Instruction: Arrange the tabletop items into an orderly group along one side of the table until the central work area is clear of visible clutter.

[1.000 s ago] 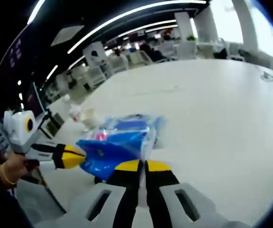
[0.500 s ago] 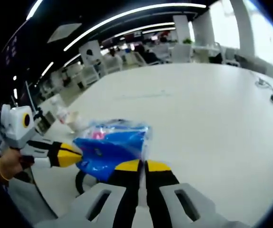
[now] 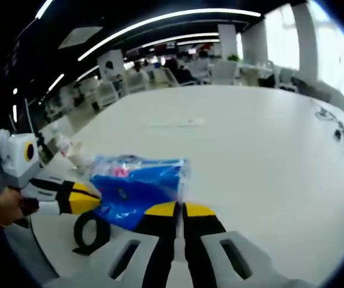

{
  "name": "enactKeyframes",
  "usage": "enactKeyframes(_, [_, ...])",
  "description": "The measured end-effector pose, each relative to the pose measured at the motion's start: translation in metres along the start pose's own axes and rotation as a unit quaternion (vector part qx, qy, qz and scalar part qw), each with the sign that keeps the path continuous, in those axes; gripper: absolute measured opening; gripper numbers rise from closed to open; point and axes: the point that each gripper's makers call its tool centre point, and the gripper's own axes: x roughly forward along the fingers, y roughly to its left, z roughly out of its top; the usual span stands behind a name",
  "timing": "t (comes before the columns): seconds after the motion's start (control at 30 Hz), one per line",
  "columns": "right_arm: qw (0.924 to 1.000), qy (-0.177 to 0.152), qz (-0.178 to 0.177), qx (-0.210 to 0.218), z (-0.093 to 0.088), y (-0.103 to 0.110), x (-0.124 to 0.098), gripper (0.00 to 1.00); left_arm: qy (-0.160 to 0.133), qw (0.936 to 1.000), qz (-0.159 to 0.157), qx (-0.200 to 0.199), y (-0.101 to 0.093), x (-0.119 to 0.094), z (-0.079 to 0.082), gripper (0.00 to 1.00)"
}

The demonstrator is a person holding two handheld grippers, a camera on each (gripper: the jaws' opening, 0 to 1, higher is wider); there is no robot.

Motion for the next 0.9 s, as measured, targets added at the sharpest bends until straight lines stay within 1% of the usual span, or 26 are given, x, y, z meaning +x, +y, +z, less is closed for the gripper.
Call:
enactKeyframes(0.07, [1.0000, -0.003, -0.005, 0.002, 0.001, -0.007, 0.001, 0.00, -0.002, 1.0000, 0.000, 0.005, -0.003, 0.005, 0.002, 0.04])
enactKeyframes(0.1, [1.0000, -0.003, -0.006, 0.002, 0.002, -0.009, 0.001, 0.00, -0.002, 1.0000, 0.004, 0.008, -0.004, 0.007, 0.003, 0.03])
enactKeyframes(0.17, [0.9999, -0.008, -0.009, 0.006, 0.003, -0.014, 0.002, 0.00, -0.011, 0.9996, 0.013, 0.021, -0.003, 0.011, 0.007, 0.03])
enactKeyframes(0.3, [0.9998, -0.007, -0.019, 0.005, 0.003, -0.026, 0.005, 0.00, -0.013, 0.9997, 0.015, 0.013, -0.005, 0.022, 0.014, 0.03])
enactKeyframes(0.37, [0.9996, -0.005, -0.028, -0.004, 0.003, -0.032, 0.006, 0.00, -0.015, 0.9996, 0.016, 0.016, -0.006, 0.026, 0.018, 0.03])
enactKeyframes(0.43, [0.9995, -0.005, -0.032, -0.003, 0.004, -0.037, 0.009, 0.00, -0.016, 0.9996, 0.018, 0.015, -0.007, 0.032, 0.021, 0.03])
enactKeyframes(0.6, [0.9994, -0.010, -0.032, -0.001, 0.007, -0.045, 0.015, 0.00, -0.014, 0.9994, 0.031, 0.009, -0.004, 0.042, 0.020, 0.03])
enactKeyframes(0.7, [0.9994, -0.008, -0.034, -0.001, 0.008, -0.049, 0.020, 0.00, -0.001, 0.9994, 0.034, -0.002, -0.003, 0.051, 0.015, 0.03])
enactKeyframes(0.77, [0.9994, -0.007, -0.034, 0.000, 0.008, -0.052, 0.024, 0.00, 0.007, 0.9993, 0.037, 0.005, -0.003, 0.057, 0.013, 0.03])
enactKeyframes(0.9, [0.9991, -0.003, -0.042, -0.006, 0.006, -0.061, 0.031, 0.00, 0.004, 0.9989, 0.043, 0.019, -0.001, 0.067, 0.017, 0.03])
